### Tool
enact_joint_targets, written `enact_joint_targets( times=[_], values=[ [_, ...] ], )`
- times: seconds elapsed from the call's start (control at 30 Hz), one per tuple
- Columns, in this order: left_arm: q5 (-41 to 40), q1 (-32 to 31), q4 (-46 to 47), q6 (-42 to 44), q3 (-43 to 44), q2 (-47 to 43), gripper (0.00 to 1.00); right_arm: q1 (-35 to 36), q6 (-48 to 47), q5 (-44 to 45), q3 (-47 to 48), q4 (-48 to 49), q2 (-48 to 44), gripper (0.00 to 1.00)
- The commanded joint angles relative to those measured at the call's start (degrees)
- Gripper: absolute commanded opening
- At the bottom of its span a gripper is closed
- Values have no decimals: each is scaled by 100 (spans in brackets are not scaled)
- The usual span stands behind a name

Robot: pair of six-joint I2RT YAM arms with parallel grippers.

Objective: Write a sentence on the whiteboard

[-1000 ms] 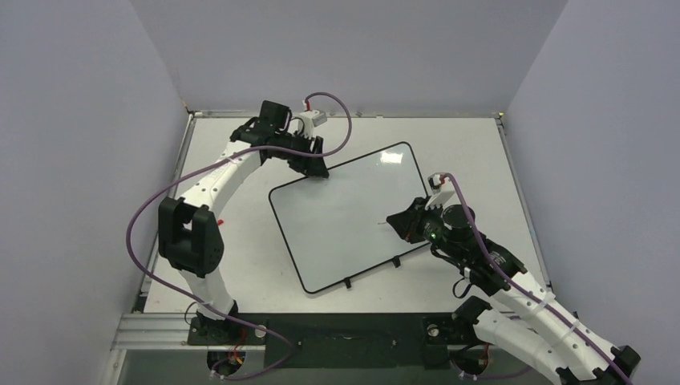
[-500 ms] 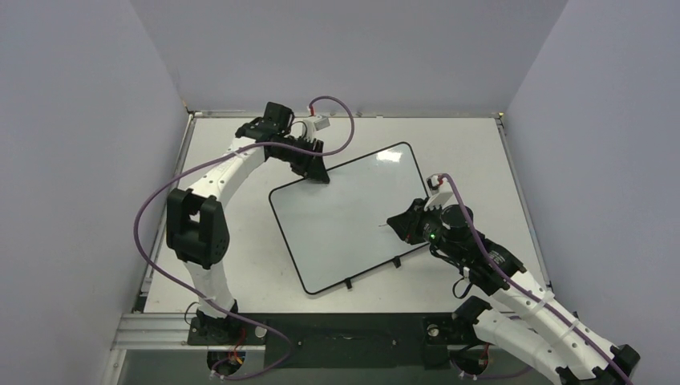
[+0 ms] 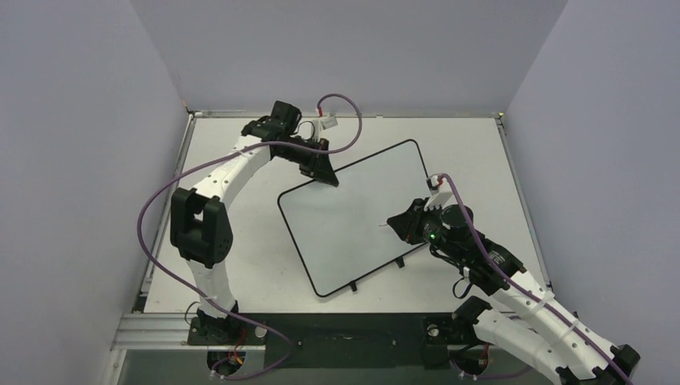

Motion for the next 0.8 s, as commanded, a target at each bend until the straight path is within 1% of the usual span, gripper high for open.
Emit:
enact_joint_targets(
  times=[0.0,0.17,0.27,0.4,0.5,0.63,0.7,0.73,0.77],
  values=[
    [-1197,-410,29,231,147,-234,0,54,-98,57,49,202,67,0],
    [-1946,-688,285,19,101,-465,0,57,-145,-5,155,311,251,0],
    [-2320,-824,409,42,-85,-714,0,63,-237,-46,166,381,288,0],
    [-2647,-969,767,39,-474,-1083,0,88,-362,-164,67,606,211,0],
    [-2818,-1064,897,22,-563,-1208,0,183,-464,-226,-179,1013,110,0],
    [-2995,-1095,1066,-27,-789,-1365,0,633,-713,-112,-637,1799,-31,0],
    [-3036,-1097,1237,-55,-938,-1478,0,1033,-927,181,-910,2328,-117,0],
    [-3050,-1102,1322,-68,-974,-1533,0,1292,-1017,388,-1100,2779,-185,0],
    [-3083,-1112,1350,-78,-1019,-1558,0,1417,-1163,515,-1205,2921,-228,0]
  ],
)
